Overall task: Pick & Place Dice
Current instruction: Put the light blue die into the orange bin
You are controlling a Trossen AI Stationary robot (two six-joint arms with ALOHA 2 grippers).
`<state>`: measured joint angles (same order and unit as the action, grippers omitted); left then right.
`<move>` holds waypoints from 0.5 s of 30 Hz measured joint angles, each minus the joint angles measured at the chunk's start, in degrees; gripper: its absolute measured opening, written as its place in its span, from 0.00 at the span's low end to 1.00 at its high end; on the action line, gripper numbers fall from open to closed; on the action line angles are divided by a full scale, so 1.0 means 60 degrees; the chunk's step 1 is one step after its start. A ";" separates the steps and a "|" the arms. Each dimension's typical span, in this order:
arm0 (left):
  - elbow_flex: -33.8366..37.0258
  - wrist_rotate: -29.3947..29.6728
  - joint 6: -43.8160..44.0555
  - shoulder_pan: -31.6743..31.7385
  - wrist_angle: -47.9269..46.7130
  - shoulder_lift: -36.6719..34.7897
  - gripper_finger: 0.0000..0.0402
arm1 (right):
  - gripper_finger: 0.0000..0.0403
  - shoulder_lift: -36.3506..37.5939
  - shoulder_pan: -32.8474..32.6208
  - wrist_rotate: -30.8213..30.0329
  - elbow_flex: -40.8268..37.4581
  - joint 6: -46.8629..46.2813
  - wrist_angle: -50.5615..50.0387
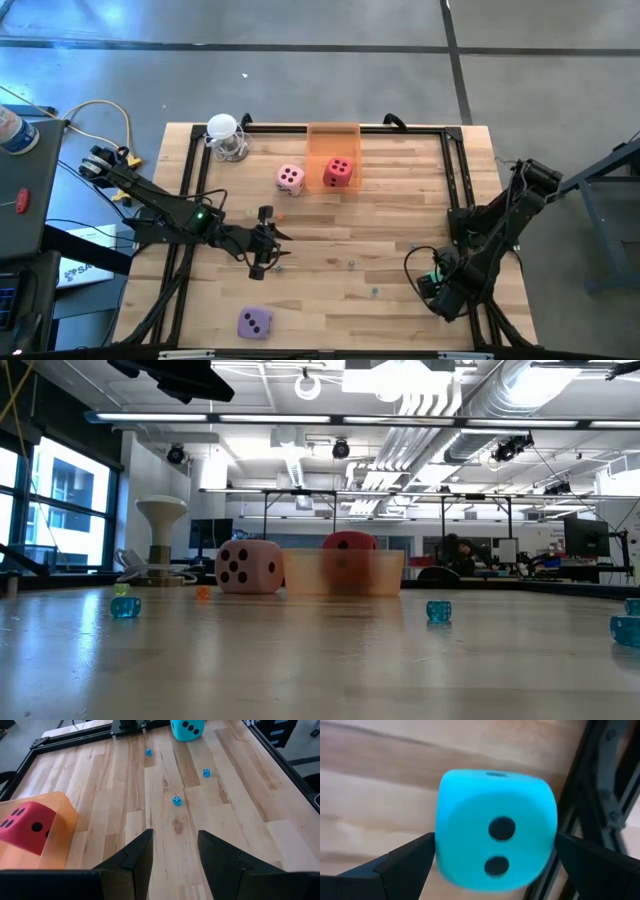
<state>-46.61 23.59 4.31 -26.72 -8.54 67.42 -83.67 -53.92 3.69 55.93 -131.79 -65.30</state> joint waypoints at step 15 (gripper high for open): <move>0.0000 0.0004 -0.0007 0.0000 0.0004 0.0000 0.37 | 0.99 0.0077 0.0002 0.0473 -0.0155 0.0004 0.0377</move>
<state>-46.61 23.62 4.27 -26.72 -8.51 67.42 -83.21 -53.91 6.52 55.00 -131.76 -63.04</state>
